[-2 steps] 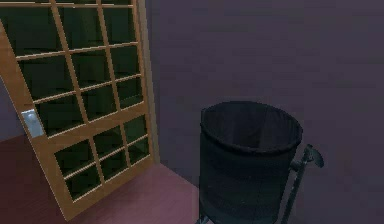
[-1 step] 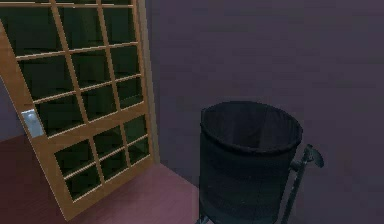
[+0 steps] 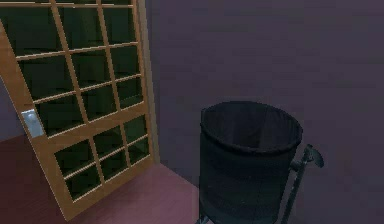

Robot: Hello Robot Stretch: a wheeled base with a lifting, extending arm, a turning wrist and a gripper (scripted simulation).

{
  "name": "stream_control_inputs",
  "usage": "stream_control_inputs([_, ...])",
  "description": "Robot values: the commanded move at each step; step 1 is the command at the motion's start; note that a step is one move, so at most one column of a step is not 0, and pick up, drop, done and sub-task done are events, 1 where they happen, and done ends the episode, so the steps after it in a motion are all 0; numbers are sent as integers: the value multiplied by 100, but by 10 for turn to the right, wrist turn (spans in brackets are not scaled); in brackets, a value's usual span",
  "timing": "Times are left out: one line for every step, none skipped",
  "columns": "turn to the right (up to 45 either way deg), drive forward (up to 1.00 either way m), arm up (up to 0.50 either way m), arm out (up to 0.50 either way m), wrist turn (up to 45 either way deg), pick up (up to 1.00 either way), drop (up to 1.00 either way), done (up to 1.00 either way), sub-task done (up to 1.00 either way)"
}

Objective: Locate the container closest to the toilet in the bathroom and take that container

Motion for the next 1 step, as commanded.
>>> stream_control_inputs([0,0,10,0,0,0,0,0,0])
